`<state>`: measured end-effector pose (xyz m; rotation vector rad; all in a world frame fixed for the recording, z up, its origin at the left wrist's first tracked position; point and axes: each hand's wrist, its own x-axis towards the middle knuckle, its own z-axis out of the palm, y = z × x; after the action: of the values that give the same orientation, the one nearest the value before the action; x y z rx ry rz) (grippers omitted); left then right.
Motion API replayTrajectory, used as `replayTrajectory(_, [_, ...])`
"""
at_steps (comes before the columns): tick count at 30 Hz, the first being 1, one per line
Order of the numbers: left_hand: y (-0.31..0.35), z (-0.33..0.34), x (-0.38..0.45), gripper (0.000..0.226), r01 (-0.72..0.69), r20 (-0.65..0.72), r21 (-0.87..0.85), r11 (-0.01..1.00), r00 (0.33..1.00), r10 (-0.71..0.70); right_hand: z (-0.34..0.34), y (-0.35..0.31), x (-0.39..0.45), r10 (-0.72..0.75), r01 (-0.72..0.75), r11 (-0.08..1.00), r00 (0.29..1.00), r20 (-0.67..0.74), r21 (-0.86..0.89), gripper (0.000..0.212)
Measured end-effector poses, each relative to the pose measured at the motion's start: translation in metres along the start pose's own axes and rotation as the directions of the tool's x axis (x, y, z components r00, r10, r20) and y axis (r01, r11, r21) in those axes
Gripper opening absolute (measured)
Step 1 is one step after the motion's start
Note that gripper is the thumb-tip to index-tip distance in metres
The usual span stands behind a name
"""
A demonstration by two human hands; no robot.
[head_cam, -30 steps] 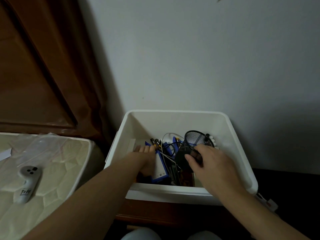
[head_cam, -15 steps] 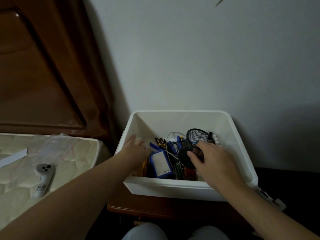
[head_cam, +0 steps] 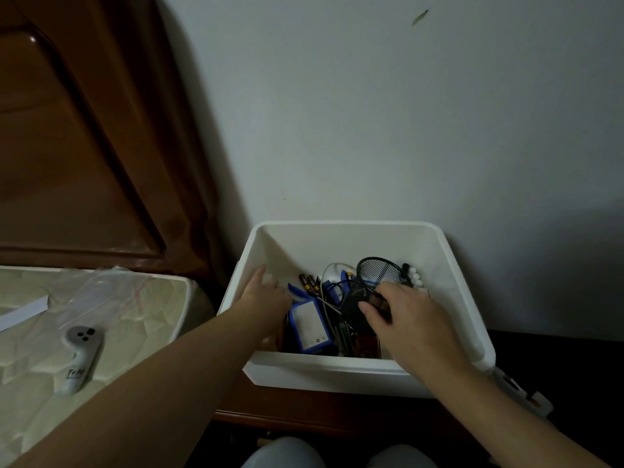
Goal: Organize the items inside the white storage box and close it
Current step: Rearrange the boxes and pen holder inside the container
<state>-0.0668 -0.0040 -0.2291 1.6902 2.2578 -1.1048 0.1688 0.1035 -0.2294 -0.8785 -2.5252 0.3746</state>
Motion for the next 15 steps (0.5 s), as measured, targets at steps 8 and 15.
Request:
replayTrajectory(8, [-0.015, 0.012, -0.017, 0.064, 0.157, -0.228, -0.024, 0.987, 0.961, -0.158, -0.001, -0.002, -0.001, 0.014, -0.014, 1.000, 1.000, 0.013, -0.005, 0.028])
replayTrajectory(15, [-0.021, 0.008, 0.003, 0.053, 0.198, -0.214, 0.008, 0.980, 0.958, -0.191, 0.005, 0.003, 0.001, 0.007, -0.007, 1.000, 1.000, 0.018, -0.013, 0.023])
